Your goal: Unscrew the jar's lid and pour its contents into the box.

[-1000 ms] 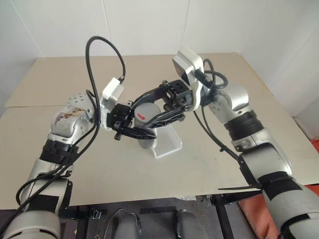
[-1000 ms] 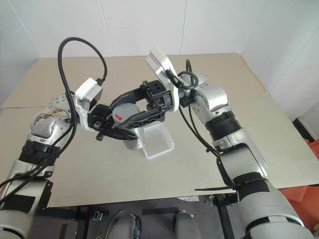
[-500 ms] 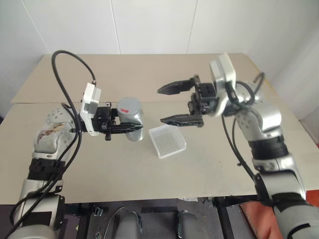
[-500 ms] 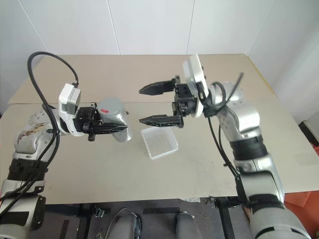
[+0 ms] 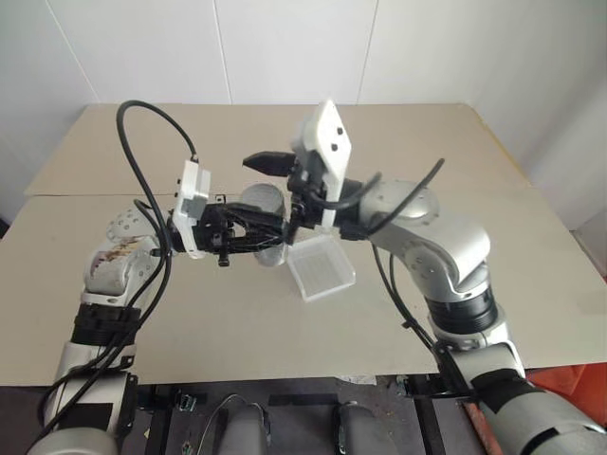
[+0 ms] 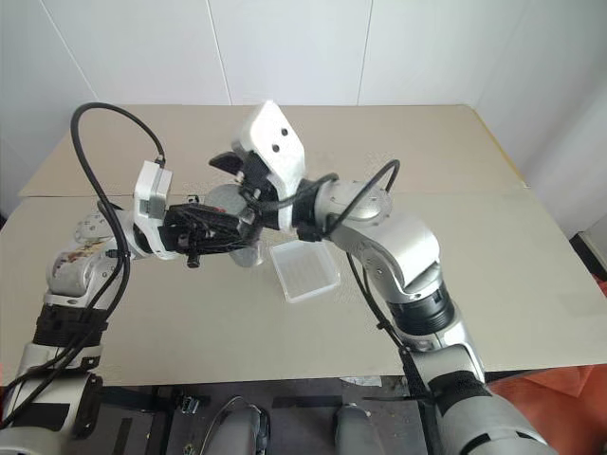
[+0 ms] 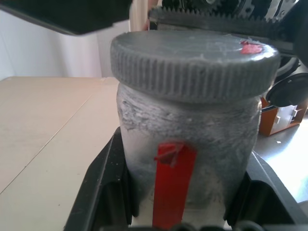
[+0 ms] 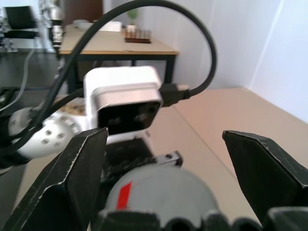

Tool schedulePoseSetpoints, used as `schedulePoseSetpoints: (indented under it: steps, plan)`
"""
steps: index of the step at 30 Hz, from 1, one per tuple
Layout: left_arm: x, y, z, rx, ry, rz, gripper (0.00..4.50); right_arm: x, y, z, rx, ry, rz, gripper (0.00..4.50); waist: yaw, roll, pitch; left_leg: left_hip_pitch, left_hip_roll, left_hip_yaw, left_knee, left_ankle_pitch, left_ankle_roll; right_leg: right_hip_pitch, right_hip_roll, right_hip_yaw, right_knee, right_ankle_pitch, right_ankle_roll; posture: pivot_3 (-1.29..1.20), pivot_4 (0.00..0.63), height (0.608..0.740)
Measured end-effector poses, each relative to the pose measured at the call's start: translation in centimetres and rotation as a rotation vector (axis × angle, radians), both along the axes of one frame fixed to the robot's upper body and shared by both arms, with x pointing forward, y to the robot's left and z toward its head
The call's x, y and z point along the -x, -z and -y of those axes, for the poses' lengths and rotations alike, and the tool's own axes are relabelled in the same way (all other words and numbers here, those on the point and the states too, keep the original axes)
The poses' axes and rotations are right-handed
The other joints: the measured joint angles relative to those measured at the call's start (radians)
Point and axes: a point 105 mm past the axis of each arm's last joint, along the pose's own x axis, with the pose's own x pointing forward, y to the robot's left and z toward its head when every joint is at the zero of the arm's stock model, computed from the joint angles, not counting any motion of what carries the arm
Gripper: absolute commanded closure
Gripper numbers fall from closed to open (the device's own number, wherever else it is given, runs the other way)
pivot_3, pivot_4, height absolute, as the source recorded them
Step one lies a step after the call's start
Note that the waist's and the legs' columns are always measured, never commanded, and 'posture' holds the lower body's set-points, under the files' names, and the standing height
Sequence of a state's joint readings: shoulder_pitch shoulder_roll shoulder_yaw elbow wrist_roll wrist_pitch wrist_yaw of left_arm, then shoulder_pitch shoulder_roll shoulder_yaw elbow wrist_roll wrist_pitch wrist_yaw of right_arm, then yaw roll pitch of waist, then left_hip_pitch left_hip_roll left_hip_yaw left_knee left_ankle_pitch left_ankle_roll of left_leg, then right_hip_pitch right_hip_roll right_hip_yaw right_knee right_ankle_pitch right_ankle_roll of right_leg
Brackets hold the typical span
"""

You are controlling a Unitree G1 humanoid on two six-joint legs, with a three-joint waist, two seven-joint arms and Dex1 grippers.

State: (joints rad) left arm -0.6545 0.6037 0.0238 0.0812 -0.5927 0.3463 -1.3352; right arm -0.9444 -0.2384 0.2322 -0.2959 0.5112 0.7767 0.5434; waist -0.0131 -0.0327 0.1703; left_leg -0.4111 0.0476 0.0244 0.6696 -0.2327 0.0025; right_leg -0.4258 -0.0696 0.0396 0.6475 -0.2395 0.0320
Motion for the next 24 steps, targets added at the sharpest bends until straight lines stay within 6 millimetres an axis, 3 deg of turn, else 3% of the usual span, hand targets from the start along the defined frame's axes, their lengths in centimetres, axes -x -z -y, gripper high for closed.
schedulePoseSetpoints:
  steps: [5,24]
  plan:
    - [-0.3,0.1,-0.1,-0.001,-0.006,-0.011,2.58,-0.7,0.1,-0.2,0.012,0.034,-0.002,0.04,-0.003,0.000,0.000,0.000,0.000,0.000,0.000,0.000,0.000,0.000,0.000,0.000,0.000,0.000,0.000,0.00,0.150,0.740]
    - [-0.3,0.6,-1.0,-0.041,-0.005,-0.039,2.58,-0.4,1.2,1.1,0.095,0.018,0.026,0.04,-0.005,0.000,0.000,0.000,0.000,0.000,0.000,0.000,0.000,0.000,0.000,0.000,-0.001,0.000,0.000,0.00,0.150,0.740]
